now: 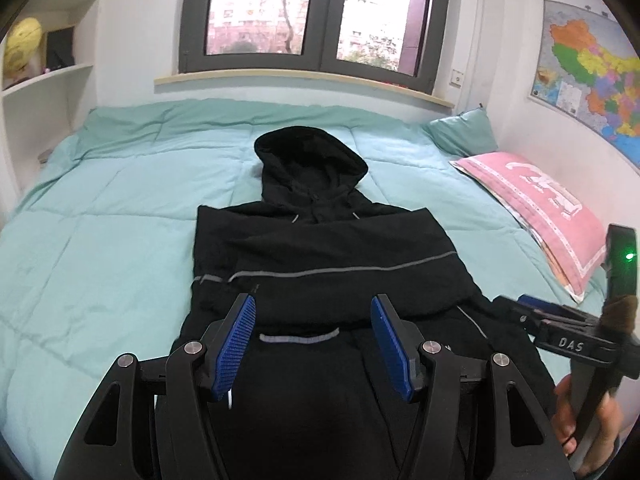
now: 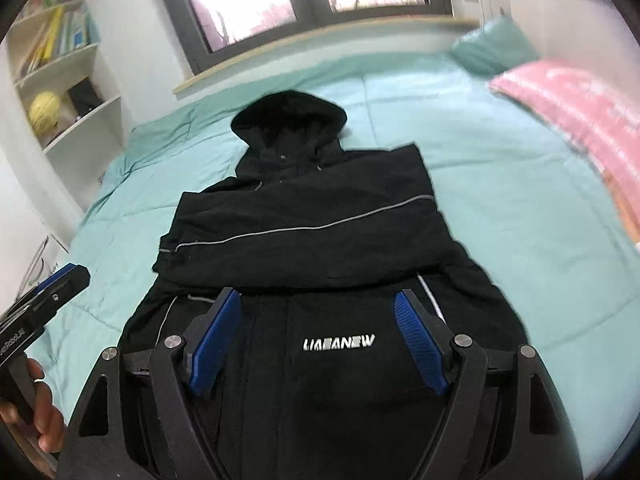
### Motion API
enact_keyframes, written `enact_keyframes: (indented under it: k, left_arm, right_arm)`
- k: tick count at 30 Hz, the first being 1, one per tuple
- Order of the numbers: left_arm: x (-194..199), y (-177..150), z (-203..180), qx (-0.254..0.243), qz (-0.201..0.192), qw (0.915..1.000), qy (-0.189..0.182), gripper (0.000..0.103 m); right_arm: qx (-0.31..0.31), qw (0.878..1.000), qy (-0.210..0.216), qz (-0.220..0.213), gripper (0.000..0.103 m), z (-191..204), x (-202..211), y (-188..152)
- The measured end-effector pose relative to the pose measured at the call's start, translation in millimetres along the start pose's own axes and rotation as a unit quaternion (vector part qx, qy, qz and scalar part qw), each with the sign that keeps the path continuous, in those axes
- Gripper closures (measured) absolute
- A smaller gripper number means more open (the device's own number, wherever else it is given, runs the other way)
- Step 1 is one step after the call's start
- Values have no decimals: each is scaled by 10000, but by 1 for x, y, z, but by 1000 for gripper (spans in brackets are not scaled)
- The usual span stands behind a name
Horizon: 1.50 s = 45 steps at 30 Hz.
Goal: Fold large clothes
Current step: 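Move both grippers to the hood and grasp it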
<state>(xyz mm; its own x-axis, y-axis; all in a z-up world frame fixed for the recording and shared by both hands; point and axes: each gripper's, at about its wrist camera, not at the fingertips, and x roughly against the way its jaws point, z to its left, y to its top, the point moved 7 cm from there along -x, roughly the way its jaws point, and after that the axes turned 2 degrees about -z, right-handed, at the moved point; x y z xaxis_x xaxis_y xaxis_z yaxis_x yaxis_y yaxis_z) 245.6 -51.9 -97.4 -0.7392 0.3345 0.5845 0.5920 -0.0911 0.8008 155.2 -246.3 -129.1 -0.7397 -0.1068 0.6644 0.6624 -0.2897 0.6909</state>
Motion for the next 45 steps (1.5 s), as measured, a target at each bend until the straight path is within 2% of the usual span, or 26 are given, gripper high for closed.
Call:
enact_keyframes:
  k: [3,5,7,10,12,14,15,16,22,25,30,35,40,45]
  left_arm:
    - [-40,19,16,83,114,9999,58,41]
    - [-61,38,28,138,19,9999,91,41]
    - [-74,59,35,141,-60,9997,182,41]
    - [-89,91,42,307,75,9993,174,41]
    - [-93,115,45,523,242,9983,-6,41]
    - [-96,137,45,547,431,9976,-35,41]
    - [-98,149,44,521,559,9971,19,41]
    - [-98,161,44,502,644,9966,54,41]
    - [-94,222,45,521,761,9957,85,41]
    - [-104,243,56,604,816,9947,165,41]
    - [-142,262,73,687,971,9927,202,41]
    - [-222,268,83,575,1230,9903,295,41]
    - [-318,257,95,622,1468,9870,182,41]
    - [-391,239,103,633,1745,9826,102,41]
  right_arm:
    - [133,9996,-76,256,21,-12,-38,12]
    - [209,9991,-199,325,22,-21,-57,27]
    - [220,9987,-261,374,22,-26,-71,43]
    - [290,9971,-234,665,24,-21,-88,73]
    - [340,9962,-208,779,24,-12,-88,99]
    - [347,9957,-260,814,24,-5,-84,125]
    - [325,9954,-249,864,27,-1,-81,140]
    - [312,9953,-225,894,35,1,-79,150]
    - [131,9960,-177,867,38,12,-63,235]
    - [90,9965,-198,807,38,14,-69,264]
    - [-172,9956,-97,918,38,5,-108,285]
    - [-197,9912,-88,1304,38,-7,-182,290]
    - [-98,9876,-126,1564,38,-24,-265,289]
    - [-111,9844,-173,1745,38,-38,-335,284]
